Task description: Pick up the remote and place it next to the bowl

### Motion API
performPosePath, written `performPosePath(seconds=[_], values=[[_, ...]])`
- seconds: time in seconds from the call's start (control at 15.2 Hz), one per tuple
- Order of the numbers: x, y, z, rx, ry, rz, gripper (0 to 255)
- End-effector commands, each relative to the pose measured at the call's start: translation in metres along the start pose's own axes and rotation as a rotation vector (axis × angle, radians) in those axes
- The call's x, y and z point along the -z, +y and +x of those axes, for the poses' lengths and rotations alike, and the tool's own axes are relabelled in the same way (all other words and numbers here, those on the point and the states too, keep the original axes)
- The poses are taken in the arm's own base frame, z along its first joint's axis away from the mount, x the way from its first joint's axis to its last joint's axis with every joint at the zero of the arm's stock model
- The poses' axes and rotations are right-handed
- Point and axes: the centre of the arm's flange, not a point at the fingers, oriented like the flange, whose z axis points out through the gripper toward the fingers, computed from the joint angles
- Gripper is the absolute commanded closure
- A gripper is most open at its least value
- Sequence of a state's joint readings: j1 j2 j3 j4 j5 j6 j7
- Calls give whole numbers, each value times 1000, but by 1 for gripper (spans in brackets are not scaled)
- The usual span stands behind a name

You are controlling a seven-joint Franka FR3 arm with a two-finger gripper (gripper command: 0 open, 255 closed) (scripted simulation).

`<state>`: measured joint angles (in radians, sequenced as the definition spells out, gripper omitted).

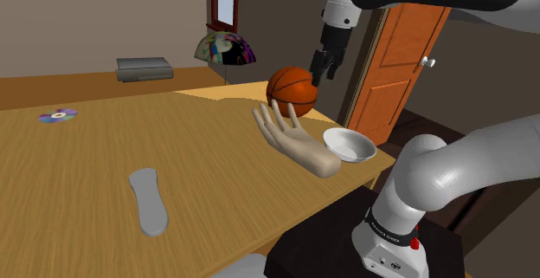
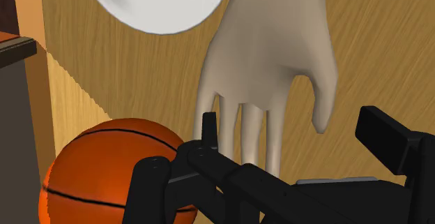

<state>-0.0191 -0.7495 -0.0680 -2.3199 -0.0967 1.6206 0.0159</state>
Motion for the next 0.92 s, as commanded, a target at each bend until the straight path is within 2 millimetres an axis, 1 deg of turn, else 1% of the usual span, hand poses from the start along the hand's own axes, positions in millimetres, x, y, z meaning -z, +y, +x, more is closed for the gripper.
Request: performPosePath(seconds=[0.0, 0.86], values=[[0, 0, 0, 0, 0, 0, 0], [-65, -153, 40, -52, -14, 8, 0]])
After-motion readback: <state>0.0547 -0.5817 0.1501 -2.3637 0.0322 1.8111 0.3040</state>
